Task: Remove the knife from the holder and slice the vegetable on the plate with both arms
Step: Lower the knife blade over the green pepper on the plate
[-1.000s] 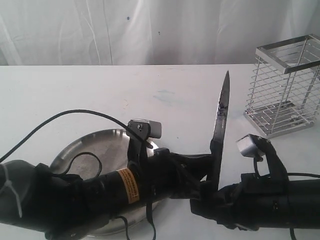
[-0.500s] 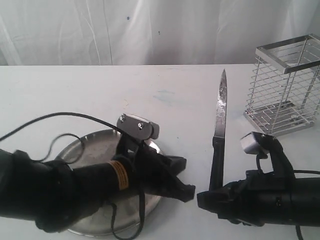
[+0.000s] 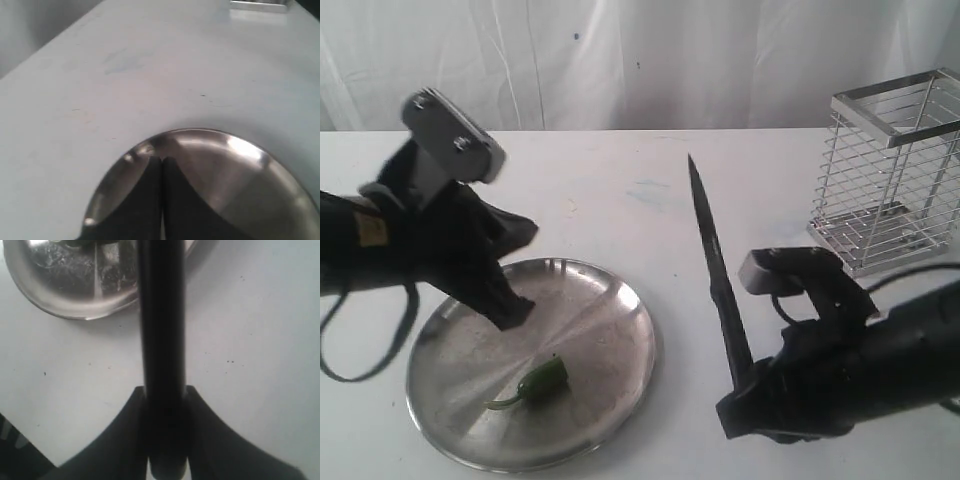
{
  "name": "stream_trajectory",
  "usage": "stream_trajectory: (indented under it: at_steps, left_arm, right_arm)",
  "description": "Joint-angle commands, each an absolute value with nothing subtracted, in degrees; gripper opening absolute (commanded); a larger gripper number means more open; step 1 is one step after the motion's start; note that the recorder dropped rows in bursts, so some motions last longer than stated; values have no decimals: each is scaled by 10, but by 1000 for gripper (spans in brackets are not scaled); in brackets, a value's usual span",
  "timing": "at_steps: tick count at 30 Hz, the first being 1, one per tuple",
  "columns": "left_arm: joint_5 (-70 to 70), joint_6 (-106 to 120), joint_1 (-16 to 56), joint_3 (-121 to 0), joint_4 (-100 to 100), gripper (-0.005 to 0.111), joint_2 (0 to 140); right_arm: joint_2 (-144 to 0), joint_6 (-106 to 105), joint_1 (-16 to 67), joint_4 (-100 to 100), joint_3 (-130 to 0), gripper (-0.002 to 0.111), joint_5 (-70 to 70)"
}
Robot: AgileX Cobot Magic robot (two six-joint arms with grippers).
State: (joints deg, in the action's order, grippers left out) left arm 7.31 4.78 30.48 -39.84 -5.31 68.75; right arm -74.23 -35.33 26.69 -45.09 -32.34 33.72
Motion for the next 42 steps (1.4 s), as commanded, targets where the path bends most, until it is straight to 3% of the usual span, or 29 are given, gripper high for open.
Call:
stream_trajectory:
  at_steps: [1, 5, 12, 26, 31, 34, 39, 42]
  left_arm:
    - [36, 19, 233, -414, -45, 0, 635]
    - [-7, -14, 213, -433, -45, 0, 647]
    - [-85, 13, 214, -449, -37, 0, 675]
    - [194, 4, 214, -362, -17, 0, 724]
    - [143, -116, 214, -364, -17, 0, 732]
    - [8, -168, 214, -406, -18, 0, 754]
    - [-135, -19, 217, -482, -9, 0, 783]
    - [-125, 29, 231, -487, 43, 0, 784]
  right_arm:
    - [-768, -122, 313, -231, -440, 0, 459]
    - [-850, -112, 345, -208, -537, 0, 591]
    - [-961, -72, 395, -207, -619, 0, 637]
    - [-1001, -38, 442, -207, -620, 0, 592]
    - [-1001, -48, 446, -209, -620, 0, 618]
    - [-1001, -48, 446, -209, -620, 0, 587]
    - [-1001, -47, 446, -209, -620, 0, 573]
    - [-1001, -47, 446, -218, -620, 0, 575]
